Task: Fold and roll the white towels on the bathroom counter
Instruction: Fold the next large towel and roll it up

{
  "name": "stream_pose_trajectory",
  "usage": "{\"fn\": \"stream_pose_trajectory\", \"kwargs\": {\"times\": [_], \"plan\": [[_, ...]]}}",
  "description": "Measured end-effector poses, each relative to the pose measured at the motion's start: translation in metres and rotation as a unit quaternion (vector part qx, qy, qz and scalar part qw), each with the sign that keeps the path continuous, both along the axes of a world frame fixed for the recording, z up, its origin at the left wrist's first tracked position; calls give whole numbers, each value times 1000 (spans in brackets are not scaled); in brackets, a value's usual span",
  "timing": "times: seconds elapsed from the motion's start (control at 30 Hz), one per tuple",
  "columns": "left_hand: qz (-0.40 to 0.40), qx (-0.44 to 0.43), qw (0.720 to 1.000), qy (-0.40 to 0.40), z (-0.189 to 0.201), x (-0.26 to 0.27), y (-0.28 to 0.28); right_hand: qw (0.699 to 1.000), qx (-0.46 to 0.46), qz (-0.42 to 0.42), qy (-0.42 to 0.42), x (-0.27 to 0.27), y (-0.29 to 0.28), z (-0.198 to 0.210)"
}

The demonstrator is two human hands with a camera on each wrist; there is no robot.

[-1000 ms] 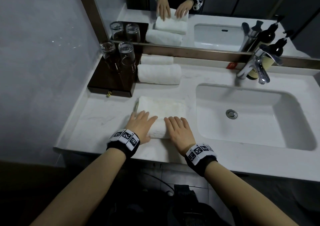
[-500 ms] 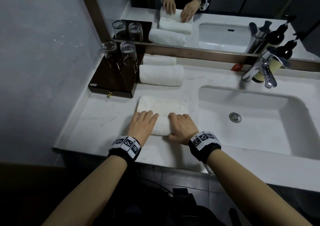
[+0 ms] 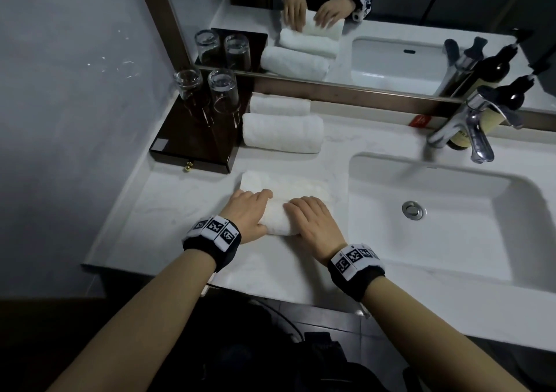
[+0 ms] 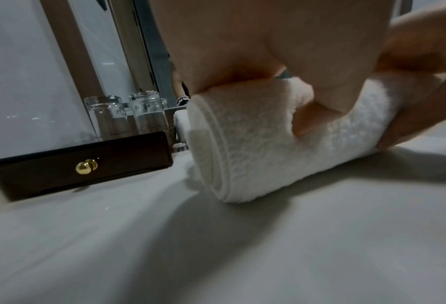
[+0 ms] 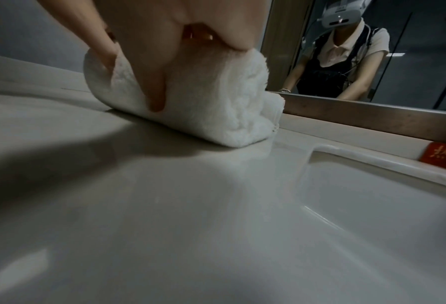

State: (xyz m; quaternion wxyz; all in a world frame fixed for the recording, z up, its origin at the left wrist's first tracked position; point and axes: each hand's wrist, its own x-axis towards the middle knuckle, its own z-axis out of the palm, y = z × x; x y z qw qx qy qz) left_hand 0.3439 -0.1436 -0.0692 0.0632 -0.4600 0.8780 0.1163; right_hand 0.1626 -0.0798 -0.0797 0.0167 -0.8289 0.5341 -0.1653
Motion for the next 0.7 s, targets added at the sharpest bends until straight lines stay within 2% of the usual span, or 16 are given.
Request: {"fn": "stream_pose_trajectory", "kwargs": {"times": [0.1,0.23,0.37,0.47,0.6,0.7], "plan": [[-13,-17,999,36,-1,4,-9,995,85,-34,34,-2,-16,3],[-30,-136,988,69,0,6,-21,977,188,-81,59,3,-46,5],[-43,-127,990,31,-2,6,-32,964,230,-107,75,3,-74,11],[-48,-119,991,-42,-7,3,-37,961,239,-111,78,3,-87,12],[-43,-95,991,-80,-6,-8,-59,971,189,-129,68,3,-93,10],[-54,-64,994,-71,-5,-12,-80,985,53,-152,56,9,-82,0]]}}
